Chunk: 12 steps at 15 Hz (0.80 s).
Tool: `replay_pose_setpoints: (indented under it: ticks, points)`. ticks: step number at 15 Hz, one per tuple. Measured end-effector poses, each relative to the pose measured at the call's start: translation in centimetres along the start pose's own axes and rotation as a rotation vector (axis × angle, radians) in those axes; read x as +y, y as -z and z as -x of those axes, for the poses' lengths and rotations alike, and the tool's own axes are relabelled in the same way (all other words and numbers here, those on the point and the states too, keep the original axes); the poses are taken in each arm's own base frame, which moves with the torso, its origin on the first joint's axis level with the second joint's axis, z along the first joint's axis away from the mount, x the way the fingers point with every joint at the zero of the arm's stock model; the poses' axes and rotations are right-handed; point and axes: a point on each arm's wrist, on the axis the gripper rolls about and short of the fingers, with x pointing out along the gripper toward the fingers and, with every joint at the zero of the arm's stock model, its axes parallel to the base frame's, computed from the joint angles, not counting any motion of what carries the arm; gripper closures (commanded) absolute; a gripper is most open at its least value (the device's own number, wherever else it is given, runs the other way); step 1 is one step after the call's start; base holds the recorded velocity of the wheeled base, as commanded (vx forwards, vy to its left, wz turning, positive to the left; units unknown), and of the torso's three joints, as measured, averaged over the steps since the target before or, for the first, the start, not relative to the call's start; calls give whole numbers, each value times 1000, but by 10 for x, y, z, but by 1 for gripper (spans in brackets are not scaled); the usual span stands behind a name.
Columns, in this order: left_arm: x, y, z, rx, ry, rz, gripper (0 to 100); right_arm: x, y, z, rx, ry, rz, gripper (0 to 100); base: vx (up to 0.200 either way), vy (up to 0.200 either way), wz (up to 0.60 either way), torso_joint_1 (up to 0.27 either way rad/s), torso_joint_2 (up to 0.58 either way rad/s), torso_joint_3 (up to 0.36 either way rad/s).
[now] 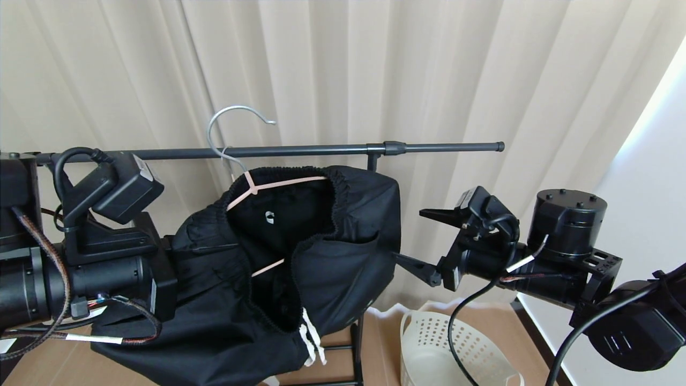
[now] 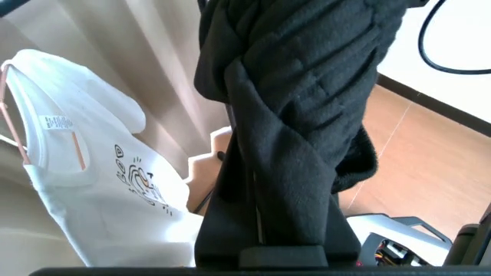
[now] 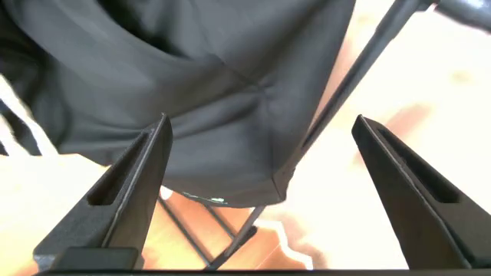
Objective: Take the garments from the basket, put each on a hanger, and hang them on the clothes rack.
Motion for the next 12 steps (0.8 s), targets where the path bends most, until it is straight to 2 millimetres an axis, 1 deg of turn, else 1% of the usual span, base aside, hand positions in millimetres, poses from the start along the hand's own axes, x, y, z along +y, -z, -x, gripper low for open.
replay_pose_setpoints:
  ticks: [5,7,9,10,12]
  points:
    - [-9,3,9,-41,93,-10,100,-18,8,8,-33,-127,-29,0,0,0,0,0,0,0]
    - [-11,3,12,-50,109,-12,100,-33,17,11,-46,-185,-53,0,0,0,0,0,0,0]
    - [-13,4,13,-65,150,-12,100,-44,25,10,-48,-223,-113,0,0,0,0,0,0,0]
    - [-13,3,14,-72,161,-13,100,-48,28,10,-49,-238,-139,0,0,0,0,0,0,0]
    - [-14,3,15,-76,166,-14,100,-50,33,9,-50,-282,-167,0,0,0,0,0,0,0]
